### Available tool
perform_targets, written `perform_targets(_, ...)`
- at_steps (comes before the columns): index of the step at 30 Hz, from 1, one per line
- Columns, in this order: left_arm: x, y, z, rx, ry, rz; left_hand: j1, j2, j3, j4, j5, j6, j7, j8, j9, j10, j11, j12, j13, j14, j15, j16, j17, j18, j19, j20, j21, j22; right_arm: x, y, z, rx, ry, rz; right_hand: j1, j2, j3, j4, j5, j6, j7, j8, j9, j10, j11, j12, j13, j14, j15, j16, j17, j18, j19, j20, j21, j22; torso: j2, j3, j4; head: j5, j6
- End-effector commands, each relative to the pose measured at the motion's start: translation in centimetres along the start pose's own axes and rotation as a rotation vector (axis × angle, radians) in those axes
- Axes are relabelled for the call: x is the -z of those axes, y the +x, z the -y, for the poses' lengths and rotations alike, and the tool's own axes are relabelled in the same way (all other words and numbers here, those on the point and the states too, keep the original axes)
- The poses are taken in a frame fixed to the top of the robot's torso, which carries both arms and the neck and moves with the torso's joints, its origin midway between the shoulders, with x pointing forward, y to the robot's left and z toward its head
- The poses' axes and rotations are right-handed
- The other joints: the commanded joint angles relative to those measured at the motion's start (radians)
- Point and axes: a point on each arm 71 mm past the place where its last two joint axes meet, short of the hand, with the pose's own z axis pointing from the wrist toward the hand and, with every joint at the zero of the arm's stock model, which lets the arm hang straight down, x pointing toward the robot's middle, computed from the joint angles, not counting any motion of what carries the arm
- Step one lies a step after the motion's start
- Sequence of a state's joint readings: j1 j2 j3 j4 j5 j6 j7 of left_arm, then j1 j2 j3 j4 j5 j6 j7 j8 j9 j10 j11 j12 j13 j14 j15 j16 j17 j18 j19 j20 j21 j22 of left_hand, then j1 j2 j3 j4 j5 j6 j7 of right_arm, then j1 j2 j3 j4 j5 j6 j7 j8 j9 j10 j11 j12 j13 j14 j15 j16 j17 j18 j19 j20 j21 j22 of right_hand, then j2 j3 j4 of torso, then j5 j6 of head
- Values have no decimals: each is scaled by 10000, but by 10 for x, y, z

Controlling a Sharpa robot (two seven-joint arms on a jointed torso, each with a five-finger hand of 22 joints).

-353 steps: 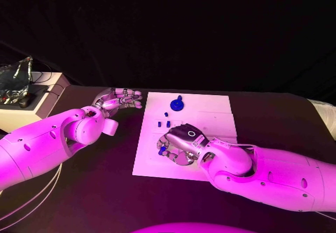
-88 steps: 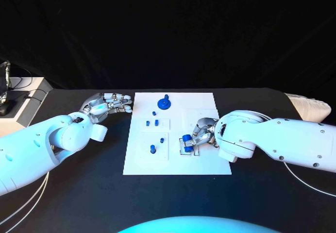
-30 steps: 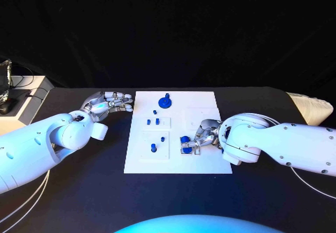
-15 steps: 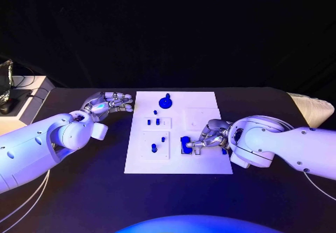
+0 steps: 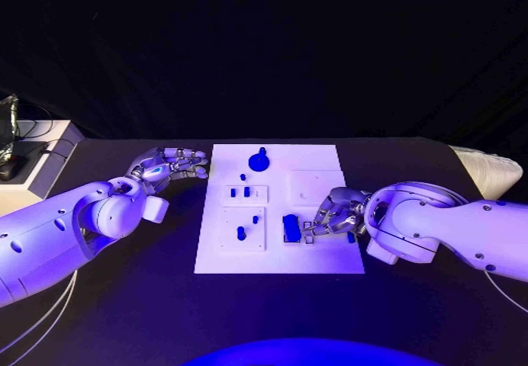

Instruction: Assemble the parts on the task board

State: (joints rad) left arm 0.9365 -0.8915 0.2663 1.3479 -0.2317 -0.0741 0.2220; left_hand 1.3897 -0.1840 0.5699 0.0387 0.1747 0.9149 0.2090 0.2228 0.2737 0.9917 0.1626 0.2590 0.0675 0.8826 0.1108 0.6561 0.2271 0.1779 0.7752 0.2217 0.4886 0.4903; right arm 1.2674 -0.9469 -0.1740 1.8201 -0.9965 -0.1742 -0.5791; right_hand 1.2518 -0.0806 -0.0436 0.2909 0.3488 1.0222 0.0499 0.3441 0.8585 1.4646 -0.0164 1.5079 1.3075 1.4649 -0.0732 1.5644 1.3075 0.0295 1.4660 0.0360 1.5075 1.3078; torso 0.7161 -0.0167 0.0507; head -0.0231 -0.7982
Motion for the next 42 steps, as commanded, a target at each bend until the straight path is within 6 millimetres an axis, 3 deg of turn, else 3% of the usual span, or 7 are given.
perform_targets(1,-1,3,0,95,56,-199,-79,-17,6,27,0,-70,-10,40,-24,-68,-20,-44,-1,6,39,-76,14,-3,47,25,-81,-27,-1,1,-3,37,-132,58,15,44,61,22,90,100,-6,-37,-16,797,-59,50,2290,1059,-86,64,2633,-189,915,-94,72,2490,-1,-6,7,-2,-14)
perform_targets(10,0,3,0,98,67,-210,-79,-17,6,27,0,-70,-10,40,-24,-68,-20,-44,-1,6,39,-76,14,-3,47,25,-81,-27,-5,4,-8,131,-78,150,-89,92,75,31,151,153,-16,-29,-22,799,-66,51,2291,1059,-94,64,2633,-193,920,-100,94,2496,-5,-15,12,14,-60)
perform_targets(17,0,2,1,85,73,-185,-79,-17,6,27,0,-70,-10,40,-24,-68,-20,-44,-1,6,39,-76,14,-3,47,25,-81,-27,-9,11,-7,229,1,-74,-76,-14,69,-3,19,194,-45,-17,-20,800,-88,48,2290,1059,-108,64,2633,-193,919,-110,91,2495,-2,-7,7,48,-85)
perform_targets(35,1,2,1,80,72,-174,-79,-17,6,27,0,-70,-10,40,-24,-68,-20,-44,-1,6,39,-76,14,-3,47,25,-81,-27,-12,9,-9,428,111,781,-32,35,142,19,-39,292,-79,32,-4,801,-117,46,2289,1059,-130,64,2633,-206,937,-126,164,2513,1,-2,4,26,-103)
perform_targets(42,1,2,1,78,71,-174,-65,-12,11,18,0,-71,-12,51,-31,-70,-21,-38,2,4,39,-84,19,-1,59,26,-104,-37,-14,11,-11,666,54,850,68,-57,168,-18,-100,327,-117,64,15,804,-149,45,2289,1059,-156,64,2633,-205,935,-146,159,2511,-7,-7,5,23,-120)
